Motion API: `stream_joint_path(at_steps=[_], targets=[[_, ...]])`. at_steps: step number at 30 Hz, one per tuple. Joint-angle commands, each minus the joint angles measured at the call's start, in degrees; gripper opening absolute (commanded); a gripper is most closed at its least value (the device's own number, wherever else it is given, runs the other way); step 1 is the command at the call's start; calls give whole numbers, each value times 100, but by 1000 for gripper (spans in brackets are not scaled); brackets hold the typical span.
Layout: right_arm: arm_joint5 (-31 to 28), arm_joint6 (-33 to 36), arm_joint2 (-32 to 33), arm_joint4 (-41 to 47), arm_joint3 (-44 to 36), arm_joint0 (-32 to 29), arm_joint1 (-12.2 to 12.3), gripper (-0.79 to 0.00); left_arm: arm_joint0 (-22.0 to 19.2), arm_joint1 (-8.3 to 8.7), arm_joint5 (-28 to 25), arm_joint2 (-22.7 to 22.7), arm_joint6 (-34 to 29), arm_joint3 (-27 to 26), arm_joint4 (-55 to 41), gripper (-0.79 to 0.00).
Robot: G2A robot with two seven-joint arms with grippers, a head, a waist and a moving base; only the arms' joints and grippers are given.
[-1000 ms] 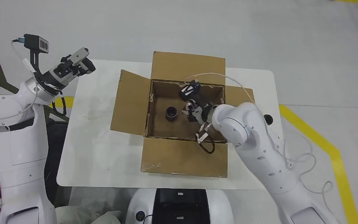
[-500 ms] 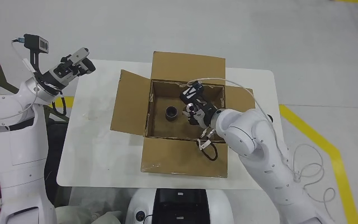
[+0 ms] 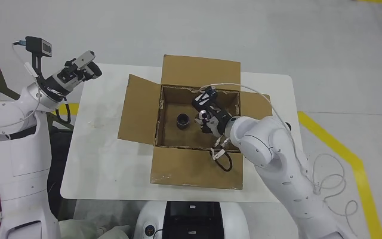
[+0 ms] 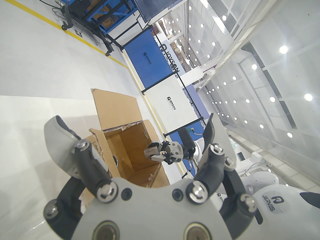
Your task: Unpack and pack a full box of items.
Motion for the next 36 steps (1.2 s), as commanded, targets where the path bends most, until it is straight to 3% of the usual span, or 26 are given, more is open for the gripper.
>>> stream_joint_path(at_steps=[1,11,21,36], targets=[[24,-149,92,0,-25,-90,15,-785,0,0,0,0,0,0,0,0],[-145,504,1070,-101,-1323,-765,223,-785,0,0,0,0,0,0,0,0],[-97,866,2259,-218,-2318,-1818,405,-785,0,0,0,0,0,0,0,0],[-414,751,3553,-169,-2357,-2813,571,-785,0,0,0,0,0,0,0,0]])
